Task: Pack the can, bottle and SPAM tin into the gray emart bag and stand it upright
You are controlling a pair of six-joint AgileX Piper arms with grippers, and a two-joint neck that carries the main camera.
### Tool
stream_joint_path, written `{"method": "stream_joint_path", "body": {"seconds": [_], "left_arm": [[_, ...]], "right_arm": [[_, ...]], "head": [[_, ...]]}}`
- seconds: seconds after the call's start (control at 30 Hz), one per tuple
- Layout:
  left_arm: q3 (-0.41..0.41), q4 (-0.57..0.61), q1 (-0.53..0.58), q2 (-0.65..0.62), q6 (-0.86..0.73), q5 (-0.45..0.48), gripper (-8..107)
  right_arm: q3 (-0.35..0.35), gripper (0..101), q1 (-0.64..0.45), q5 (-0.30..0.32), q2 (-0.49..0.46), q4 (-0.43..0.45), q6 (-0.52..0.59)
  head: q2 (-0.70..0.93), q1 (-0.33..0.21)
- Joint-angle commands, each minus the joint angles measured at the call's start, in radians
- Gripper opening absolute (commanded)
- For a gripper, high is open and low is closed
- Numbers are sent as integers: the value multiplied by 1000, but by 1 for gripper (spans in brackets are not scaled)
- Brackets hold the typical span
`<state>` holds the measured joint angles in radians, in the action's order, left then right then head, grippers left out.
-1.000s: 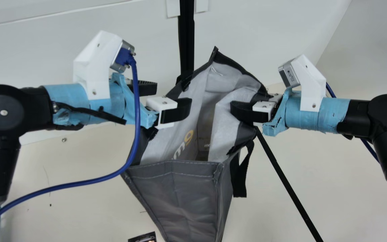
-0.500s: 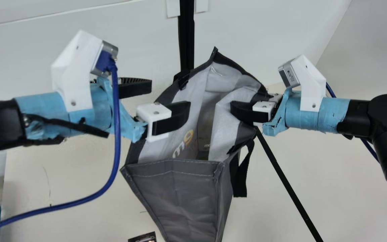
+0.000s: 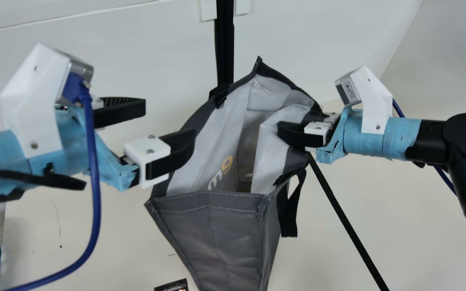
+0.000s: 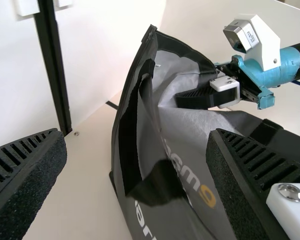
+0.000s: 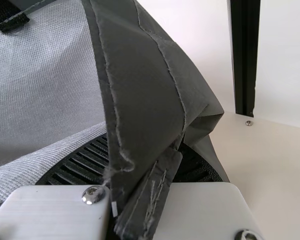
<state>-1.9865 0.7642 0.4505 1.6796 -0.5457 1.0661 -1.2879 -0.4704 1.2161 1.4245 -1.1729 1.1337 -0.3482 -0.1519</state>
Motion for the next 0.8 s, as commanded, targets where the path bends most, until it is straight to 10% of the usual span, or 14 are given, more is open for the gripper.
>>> {"method": "stream_joint_path", "body": {"seconds": [0.0,0.77], "left_arm": [[31,-20,-12,-33,5,-8,90],[317,-358,-158,-347,246,-35,90]], "right_arm": [[0,0,0,0,0,0,0],[0,0,0,0,0,0,0]], "head": [[-1,-23],[-1,-23]]}}
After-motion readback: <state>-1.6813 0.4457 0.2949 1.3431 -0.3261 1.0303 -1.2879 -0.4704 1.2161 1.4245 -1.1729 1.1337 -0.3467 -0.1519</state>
